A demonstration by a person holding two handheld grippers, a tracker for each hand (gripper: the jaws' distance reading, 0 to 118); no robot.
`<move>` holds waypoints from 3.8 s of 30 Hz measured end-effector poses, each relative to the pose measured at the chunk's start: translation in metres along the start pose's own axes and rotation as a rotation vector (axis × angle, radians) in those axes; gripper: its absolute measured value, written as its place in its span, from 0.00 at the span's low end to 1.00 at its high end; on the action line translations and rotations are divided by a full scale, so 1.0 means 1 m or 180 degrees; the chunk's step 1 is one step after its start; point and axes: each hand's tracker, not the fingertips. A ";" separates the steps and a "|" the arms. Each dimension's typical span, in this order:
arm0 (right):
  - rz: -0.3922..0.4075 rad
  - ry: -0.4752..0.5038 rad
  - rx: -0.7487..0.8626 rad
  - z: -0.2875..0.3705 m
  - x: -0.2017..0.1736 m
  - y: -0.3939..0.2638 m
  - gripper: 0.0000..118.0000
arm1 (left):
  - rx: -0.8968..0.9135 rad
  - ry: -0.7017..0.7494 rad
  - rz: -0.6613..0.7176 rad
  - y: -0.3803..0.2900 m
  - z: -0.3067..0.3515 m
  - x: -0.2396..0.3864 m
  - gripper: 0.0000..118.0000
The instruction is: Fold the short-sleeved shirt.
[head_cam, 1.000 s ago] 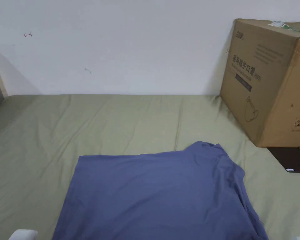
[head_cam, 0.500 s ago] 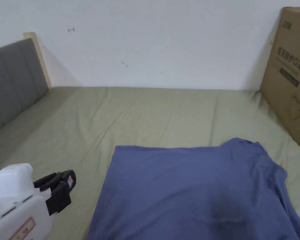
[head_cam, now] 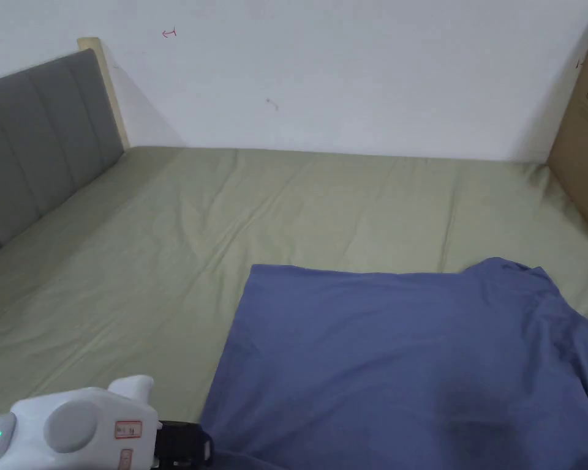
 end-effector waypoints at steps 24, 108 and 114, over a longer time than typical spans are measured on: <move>-0.0352 -0.0241 -0.1016 -0.031 0.090 -0.034 0.06 | 0.0084 0.0222 -0.0770 -0.010 0.000 0.036 0.01; 0.0038 0.0039 0.0057 -0.032 0.007 0.007 0.06 | 0.2058 -0.0204 -0.0440 0.004 0.085 0.060 0.00; 0.0016 0.0030 -0.0037 -0.034 0.014 0.009 0.06 | 0.0550 0.0080 -0.0326 0.044 0.008 0.029 0.33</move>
